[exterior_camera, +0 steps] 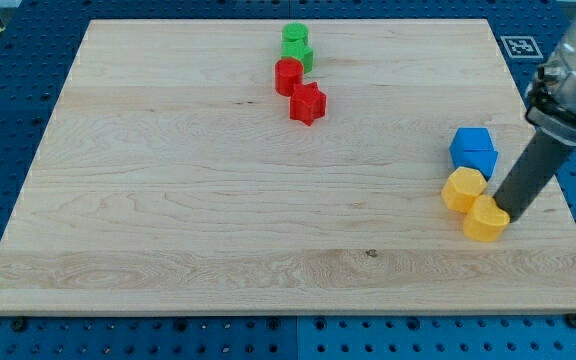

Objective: Move the yellow blocks to the bottom right

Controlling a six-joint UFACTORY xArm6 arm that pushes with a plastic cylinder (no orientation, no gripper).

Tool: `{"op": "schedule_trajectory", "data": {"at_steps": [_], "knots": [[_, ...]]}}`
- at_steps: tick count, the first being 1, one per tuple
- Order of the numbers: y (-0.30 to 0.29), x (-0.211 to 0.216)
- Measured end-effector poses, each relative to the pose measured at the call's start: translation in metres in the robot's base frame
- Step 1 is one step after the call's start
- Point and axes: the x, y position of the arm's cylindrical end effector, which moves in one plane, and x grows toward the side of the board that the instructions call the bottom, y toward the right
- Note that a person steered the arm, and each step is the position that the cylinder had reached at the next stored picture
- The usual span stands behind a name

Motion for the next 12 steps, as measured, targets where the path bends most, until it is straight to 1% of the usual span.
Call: {"op": "schedule_trajectory", "data": {"at_steps": [1, 2, 3, 4, 5, 6, 7, 8, 10, 12], "knots": [[-0.013, 0.000], [0.009, 0.005], [0.038, 0.027], [0.010, 0.054], [-0.051, 0.060], [-0.107, 0.044], [-0.121, 0.005], [-0.120, -0.026], [-0.098, -0.063], [-0.066, -0.064]]}}
